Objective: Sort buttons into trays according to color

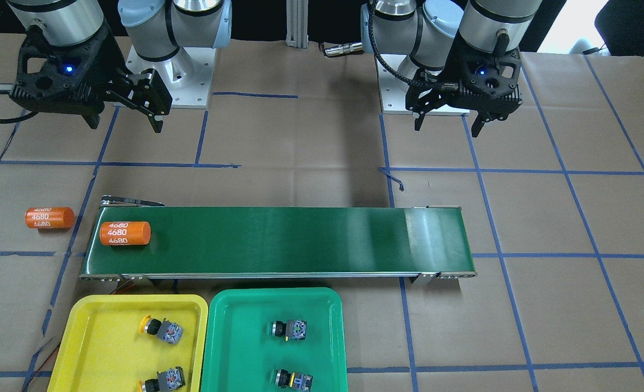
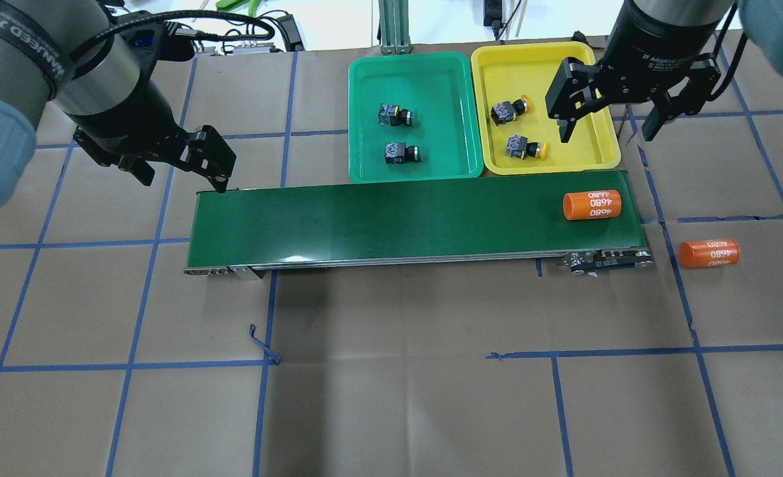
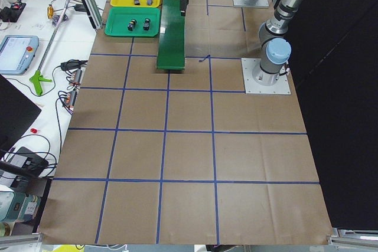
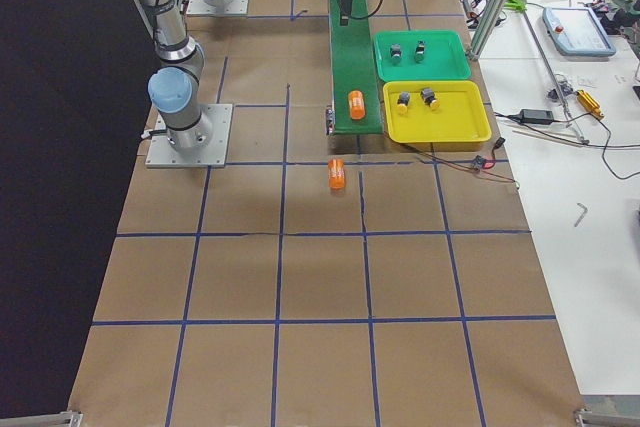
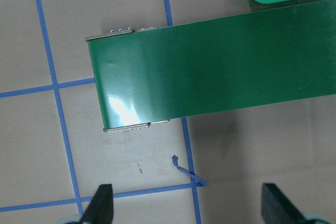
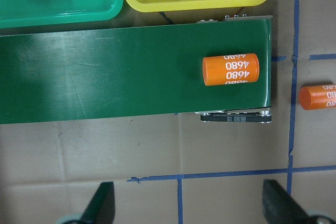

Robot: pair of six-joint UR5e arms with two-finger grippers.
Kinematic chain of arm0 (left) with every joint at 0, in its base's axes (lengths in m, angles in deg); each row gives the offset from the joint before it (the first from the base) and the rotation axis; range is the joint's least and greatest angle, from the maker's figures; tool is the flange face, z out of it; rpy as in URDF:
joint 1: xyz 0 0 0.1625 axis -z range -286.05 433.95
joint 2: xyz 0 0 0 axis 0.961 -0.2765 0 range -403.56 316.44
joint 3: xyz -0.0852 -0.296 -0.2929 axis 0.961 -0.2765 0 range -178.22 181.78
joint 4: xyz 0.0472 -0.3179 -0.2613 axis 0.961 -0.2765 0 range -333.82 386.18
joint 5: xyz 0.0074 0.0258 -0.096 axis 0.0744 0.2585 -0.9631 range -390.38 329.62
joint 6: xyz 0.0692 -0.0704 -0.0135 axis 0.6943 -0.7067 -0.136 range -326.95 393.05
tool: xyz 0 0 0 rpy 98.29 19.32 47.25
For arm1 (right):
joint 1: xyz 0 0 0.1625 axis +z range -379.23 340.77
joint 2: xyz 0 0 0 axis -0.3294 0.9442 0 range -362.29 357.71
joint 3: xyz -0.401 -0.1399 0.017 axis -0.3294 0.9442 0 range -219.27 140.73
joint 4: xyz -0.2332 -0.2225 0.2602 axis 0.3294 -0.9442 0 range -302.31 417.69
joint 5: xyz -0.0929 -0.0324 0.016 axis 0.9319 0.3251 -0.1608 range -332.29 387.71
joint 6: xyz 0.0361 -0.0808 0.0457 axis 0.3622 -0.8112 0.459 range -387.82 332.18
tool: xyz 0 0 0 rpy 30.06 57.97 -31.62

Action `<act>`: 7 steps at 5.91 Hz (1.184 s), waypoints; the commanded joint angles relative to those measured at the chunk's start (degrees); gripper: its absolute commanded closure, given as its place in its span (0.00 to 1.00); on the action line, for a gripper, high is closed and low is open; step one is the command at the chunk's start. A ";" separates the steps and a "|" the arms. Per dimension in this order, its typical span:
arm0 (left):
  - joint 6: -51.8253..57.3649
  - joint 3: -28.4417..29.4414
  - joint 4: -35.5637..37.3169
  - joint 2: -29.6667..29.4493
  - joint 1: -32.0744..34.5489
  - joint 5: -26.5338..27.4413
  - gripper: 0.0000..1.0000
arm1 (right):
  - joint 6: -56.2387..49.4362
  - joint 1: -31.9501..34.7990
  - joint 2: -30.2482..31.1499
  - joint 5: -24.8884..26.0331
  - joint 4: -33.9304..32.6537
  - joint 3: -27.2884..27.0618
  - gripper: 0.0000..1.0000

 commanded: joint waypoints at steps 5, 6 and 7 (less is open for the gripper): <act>0.00 -0.43 -0.15 0.70 -0.06 0.06 0.01 | 0.18 -0.01 -0.05 -1.36 2.82 -0.02 0.00; 0.00 -0.43 -0.15 0.70 -0.06 -0.03 0.01 | 0.09 -0.01 -0.05 -1.27 2.73 -0.11 0.00; 0.00 -0.43 -0.15 0.70 -0.06 -0.03 0.01 | 0.18 -0.01 -0.05 -1.27 2.82 -0.02 0.00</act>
